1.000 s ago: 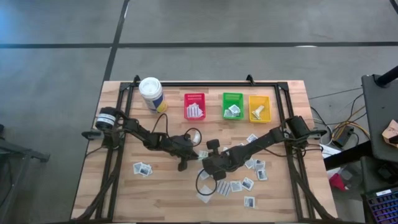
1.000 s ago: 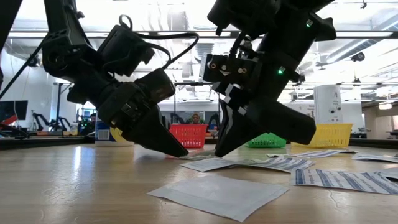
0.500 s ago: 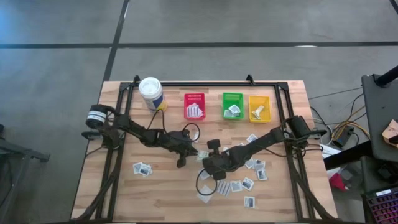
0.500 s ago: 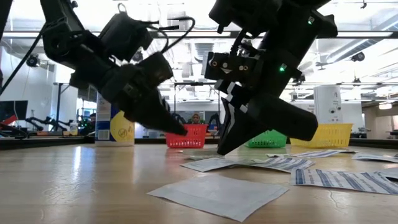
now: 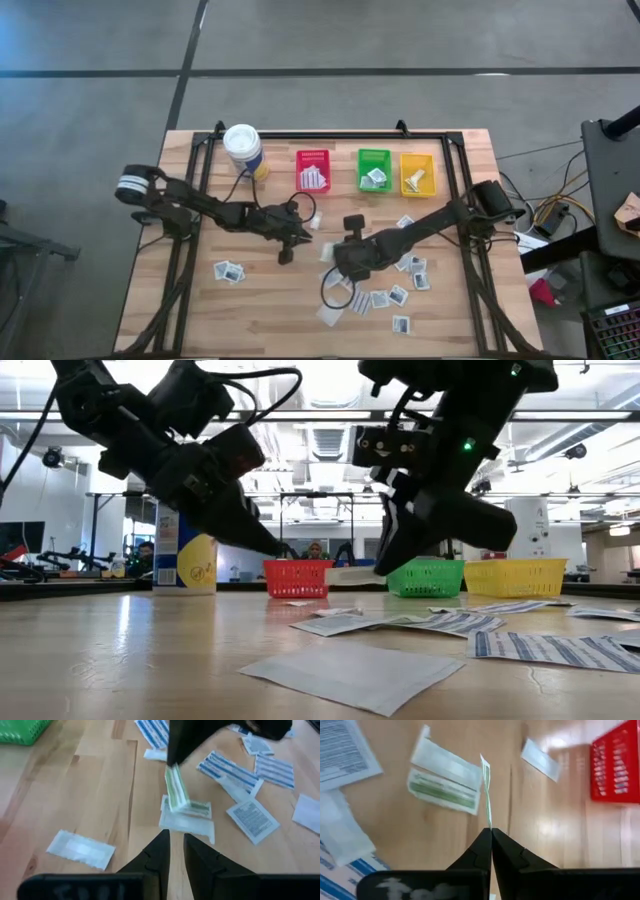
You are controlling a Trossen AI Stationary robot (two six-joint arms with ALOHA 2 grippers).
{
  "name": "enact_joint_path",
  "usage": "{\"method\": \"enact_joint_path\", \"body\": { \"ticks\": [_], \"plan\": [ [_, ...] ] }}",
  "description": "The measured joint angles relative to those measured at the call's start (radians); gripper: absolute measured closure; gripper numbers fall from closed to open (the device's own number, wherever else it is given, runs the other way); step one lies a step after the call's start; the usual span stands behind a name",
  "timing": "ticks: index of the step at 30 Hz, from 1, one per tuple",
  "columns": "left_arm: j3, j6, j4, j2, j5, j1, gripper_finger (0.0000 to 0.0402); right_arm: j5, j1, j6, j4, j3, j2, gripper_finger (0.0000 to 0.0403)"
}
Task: Pick & Place First Aid Supplies
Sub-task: Put the green bandage in the yellow bin
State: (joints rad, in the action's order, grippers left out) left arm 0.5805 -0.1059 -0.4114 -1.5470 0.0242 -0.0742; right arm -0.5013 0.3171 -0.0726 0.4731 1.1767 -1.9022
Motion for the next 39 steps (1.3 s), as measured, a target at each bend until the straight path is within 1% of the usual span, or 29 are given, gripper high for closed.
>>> {"method": "enact_joint_path", "body": {
  "ticks": [2, 9, 15, 31, 39],
  "plan": [
    [-0.011, -0.005, -0.002, 0.007, 0.0, -0.002, 0.0337, -0.012, -0.002, -0.024, 0.025, -0.014, 0.019, 0.0395],
    [-0.046, -0.032, -0.002, 0.014, 0.0, -0.004, 0.0337, -0.11, -0.007, -0.135, 0.144, -0.05, 0.07, 0.0395],
    [-0.053, -0.033, -0.007, 0.014, 0.0, -0.004, 0.0337, -0.131, -0.016, -0.197, 0.152, -0.111, 0.145, 0.0394],
    [-0.064, -0.033, -0.015, 0.014, -0.008, -0.004, 0.0337, -0.159, -0.059, -0.407, 0.139, -0.331, 0.45, 0.0394],
    [-0.064, -0.033, -0.018, 0.014, -0.01, -0.004, 0.0337, -0.251, -0.064, -0.483, 0.145, -0.401, 0.608, 0.0394]
  ]
}}
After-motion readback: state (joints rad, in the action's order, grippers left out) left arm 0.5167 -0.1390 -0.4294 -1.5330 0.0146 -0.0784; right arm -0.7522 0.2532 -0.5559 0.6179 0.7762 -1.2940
